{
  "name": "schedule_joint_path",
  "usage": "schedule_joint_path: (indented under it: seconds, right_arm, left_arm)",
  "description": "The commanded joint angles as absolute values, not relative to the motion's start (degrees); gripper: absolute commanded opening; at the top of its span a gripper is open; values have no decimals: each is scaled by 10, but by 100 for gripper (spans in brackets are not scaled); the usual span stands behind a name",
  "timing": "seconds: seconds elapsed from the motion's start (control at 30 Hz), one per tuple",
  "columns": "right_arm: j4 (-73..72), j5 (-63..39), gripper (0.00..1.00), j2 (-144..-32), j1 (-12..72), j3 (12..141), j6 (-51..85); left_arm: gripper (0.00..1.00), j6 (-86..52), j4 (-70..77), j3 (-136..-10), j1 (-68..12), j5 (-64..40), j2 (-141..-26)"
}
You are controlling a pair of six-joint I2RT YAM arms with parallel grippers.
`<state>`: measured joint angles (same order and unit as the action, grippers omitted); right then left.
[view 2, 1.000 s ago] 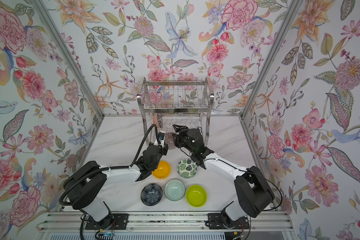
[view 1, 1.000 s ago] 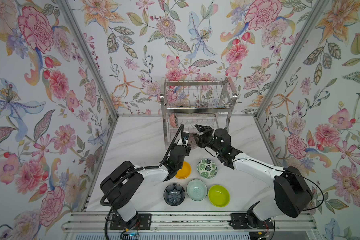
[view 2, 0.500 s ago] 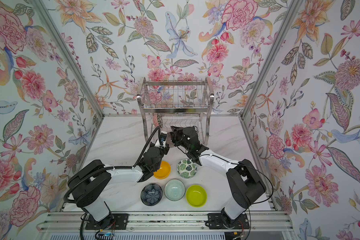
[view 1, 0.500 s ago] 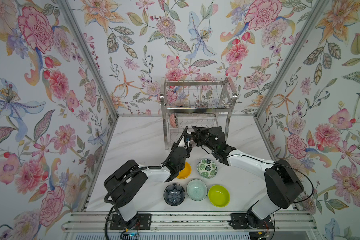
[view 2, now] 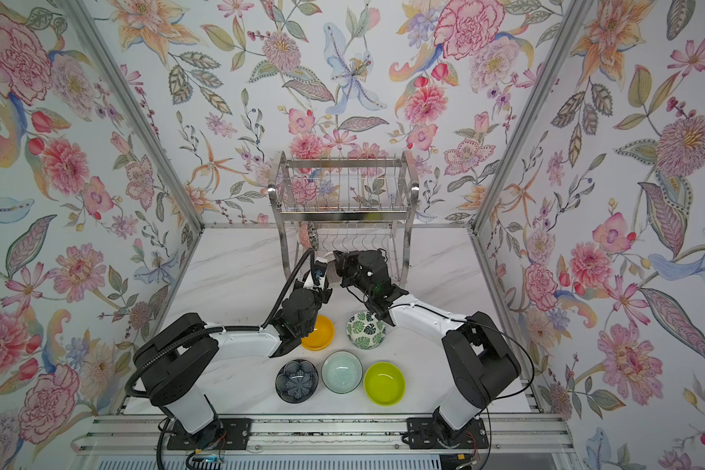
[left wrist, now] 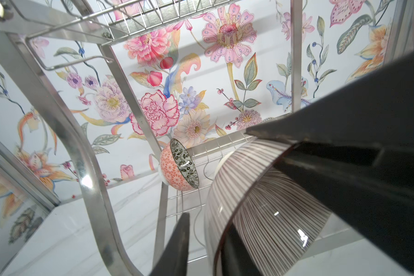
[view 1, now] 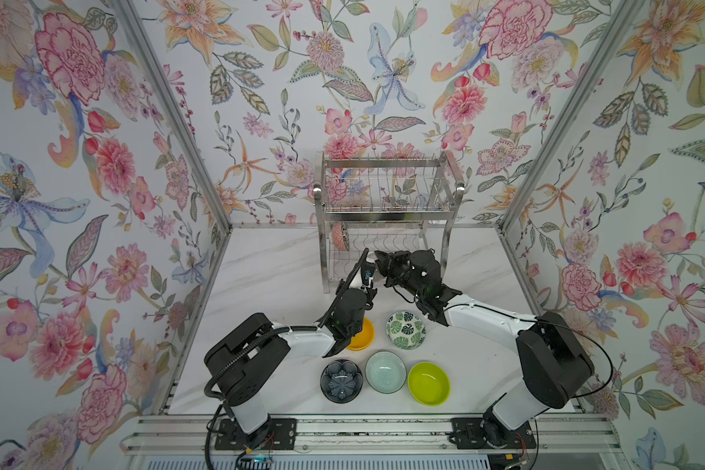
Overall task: Load bowls into a dish rack
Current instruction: Place the bowl in the dish rack.
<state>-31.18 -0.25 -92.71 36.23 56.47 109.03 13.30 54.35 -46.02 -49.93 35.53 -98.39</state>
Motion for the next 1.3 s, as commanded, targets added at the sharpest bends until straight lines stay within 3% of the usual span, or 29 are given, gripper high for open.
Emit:
schedule_joint_path:
  seconds: [0.0,0.2,0.4,0.9,1.27]
  right_arm:
    - [-359,22,0,-923,348,553,1050]
    - [-369,4,0,-916,333,547,1014]
    - [-387,-19,0,-914,318,536,978]
    - [-432,-155,0,-983,267,590,813]
    - [-474,-277,0,-1085,255,693,708]
  left_arm:
    - [40,111,541,-462,-505,348,-960]
    - [74,66,499,-441,-506,334,-920]
    - [99,13,420,-423,-503,310,-854]
    - [99,-160,201,-405,-387,100,-716]
    - [99,-264,259,-367,-360,40,-741]
